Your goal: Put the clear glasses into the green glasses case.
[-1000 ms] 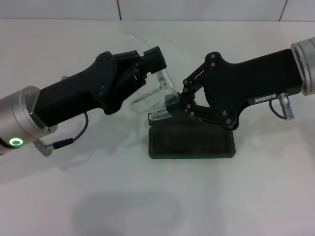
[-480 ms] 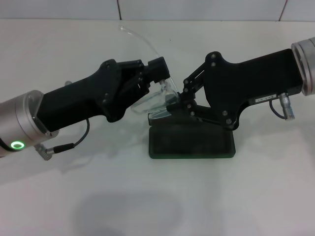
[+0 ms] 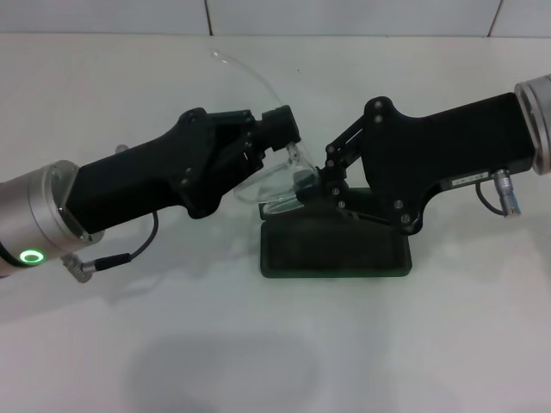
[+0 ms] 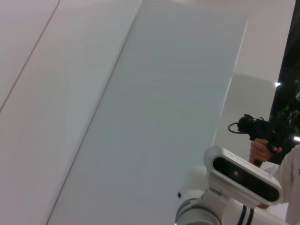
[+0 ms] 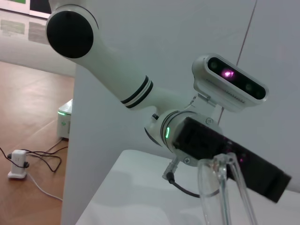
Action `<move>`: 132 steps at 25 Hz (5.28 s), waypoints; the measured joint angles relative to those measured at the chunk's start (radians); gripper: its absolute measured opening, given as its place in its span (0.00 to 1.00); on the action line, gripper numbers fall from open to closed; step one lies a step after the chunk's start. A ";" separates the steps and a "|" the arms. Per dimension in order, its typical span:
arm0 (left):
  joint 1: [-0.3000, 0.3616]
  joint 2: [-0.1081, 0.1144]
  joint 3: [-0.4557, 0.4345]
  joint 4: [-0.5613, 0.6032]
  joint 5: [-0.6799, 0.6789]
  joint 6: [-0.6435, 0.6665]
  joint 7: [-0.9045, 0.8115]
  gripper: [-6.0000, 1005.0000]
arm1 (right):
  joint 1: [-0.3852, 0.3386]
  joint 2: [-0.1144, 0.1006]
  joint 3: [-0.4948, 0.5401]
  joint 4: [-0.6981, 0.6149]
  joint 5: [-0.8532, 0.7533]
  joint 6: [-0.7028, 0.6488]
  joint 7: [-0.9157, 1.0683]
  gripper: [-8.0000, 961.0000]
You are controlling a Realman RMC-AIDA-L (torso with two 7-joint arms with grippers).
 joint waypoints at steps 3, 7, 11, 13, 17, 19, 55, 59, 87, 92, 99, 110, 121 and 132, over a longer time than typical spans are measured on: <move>0.009 -0.002 -0.006 -0.002 -0.029 -0.003 0.011 0.07 | -0.003 0.000 -0.001 -0.001 0.001 0.000 0.000 0.06; 0.020 0.000 -0.007 -0.003 -0.078 -0.004 0.024 0.07 | -0.009 0.000 -0.002 -0.001 0.002 -0.002 -0.004 0.06; 0.046 0.007 -0.008 0.002 -0.139 -0.001 0.032 0.07 | -0.036 -0.001 0.001 -0.006 0.013 -0.001 -0.028 0.06; 0.070 0.016 -0.008 0.006 -0.181 0.000 0.032 0.07 | -0.058 -0.003 0.010 -0.024 0.018 -0.003 -0.039 0.06; 0.111 0.043 -0.009 0.003 -0.248 0.000 0.027 0.07 | -0.132 -0.007 0.063 -0.107 0.042 -0.029 -0.077 0.06; 0.123 0.054 -0.018 0.000 -0.259 -0.001 0.024 0.07 | -0.160 -0.006 0.098 -0.137 0.087 -0.077 -0.106 0.06; -0.019 0.004 -0.019 -0.003 -0.094 0.044 -0.004 0.07 | 0.018 -0.012 0.232 0.330 0.366 -0.513 -0.281 0.06; -0.025 0.001 -0.019 -0.004 -0.097 0.035 -0.012 0.07 | 0.056 -0.008 0.217 0.392 0.344 -0.507 -0.301 0.06; -0.064 -0.001 0.005 -0.045 -0.097 0.041 -0.007 0.07 | 0.080 -0.008 0.128 0.496 0.304 -0.378 -0.360 0.06; -0.063 -0.001 0.022 -0.045 -0.097 0.042 -0.006 0.07 | 0.072 -0.007 0.128 0.511 0.304 -0.346 -0.368 0.06; -0.062 -0.001 0.032 -0.045 -0.097 0.042 -0.006 0.07 | 0.078 -0.005 0.125 0.554 0.311 -0.284 -0.387 0.06; -0.050 -0.001 0.029 -0.051 -0.103 0.040 0.002 0.07 | 0.083 -0.003 0.119 0.557 0.329 -0.344 -0.379 0.06; -0.049 -0.001 0.023 -0.052 -0.106 0.035 0.008 0.07 | 0.081 -0.003 0.117 0.557 0.339 -0.359 -0.377 0.06; -0.077 -0.005 0.033 -0.050 -0.106 0.039 0.002 0.07 | 0.095 -0.003 0.093 0.559 0.332 -0.304 -0.384 0.06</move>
